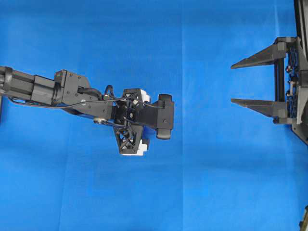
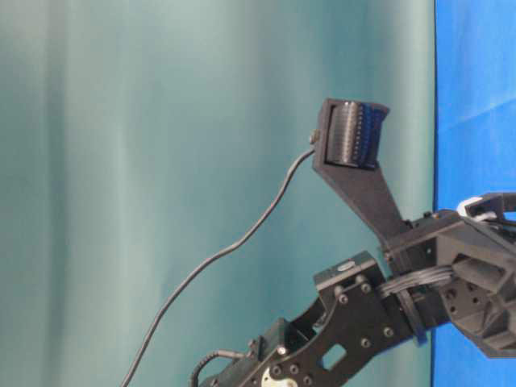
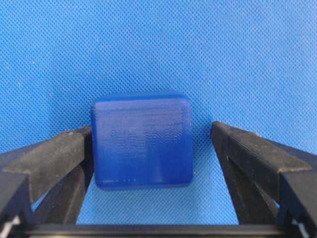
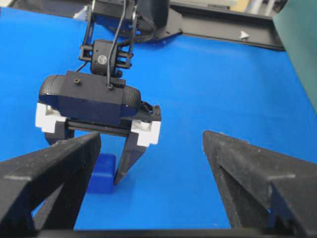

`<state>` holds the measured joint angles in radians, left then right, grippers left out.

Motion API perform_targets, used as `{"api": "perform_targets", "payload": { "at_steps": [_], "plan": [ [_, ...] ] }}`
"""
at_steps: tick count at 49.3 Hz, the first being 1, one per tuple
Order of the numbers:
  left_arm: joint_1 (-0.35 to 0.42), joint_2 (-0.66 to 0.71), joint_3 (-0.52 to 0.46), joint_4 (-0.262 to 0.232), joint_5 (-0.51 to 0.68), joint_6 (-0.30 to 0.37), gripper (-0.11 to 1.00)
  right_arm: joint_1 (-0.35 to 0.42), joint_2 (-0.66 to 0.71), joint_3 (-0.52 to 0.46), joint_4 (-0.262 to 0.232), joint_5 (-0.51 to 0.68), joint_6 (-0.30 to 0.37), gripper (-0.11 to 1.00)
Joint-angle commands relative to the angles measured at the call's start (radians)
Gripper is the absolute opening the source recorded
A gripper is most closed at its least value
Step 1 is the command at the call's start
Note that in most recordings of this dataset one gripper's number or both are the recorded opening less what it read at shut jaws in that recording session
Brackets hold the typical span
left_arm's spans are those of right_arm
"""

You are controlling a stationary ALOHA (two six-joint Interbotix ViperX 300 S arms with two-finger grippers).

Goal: Handover the blue block to the right arm after grasping it with the left arm, then place it in the designated position.
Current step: 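Lower the left gripper over the cube and close on it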

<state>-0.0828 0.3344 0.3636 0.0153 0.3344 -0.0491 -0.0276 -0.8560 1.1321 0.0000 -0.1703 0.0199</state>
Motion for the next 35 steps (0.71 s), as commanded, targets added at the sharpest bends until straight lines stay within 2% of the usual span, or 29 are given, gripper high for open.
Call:
{"api": "perform_targets", "payload": {
  "at_steps": [1, 7, 10, 15, 35],
  "plan": [
    [0.002, -0.018, -0.014, 0.002, -0.006, 0.002, 0.91, -0.002, 0.005, -0.021, 0.003, -0.008, 0.002, 0.97],
    [0.011, -0.017, -0.015, 0.005, -0.006, 0.005, 0.85, -0.002, 0.005, -0.020, 0.002, -0.008, 0.002, 0.97],
    [0.018, -0.020, -0.014, 0.006, -0.006, 0.003, 0.74, -0.002, 0.005, -0.020, 0.003, -0.006, 0.002, 0.97],
    [0.028, -0.021, -0.011, 0.006, -0.006, 0.003, 0.47, -0.002, 0.006, -0.021, 0.002, -0.006, 0.002, 0.97],
    [0.029, -0.023, -0.006, 0.006, -0.014, 0.006, 0.48, -0.002, 0.011, -0.020, 0.002, -0.005, 0.002, 0.97]
  ]
}}
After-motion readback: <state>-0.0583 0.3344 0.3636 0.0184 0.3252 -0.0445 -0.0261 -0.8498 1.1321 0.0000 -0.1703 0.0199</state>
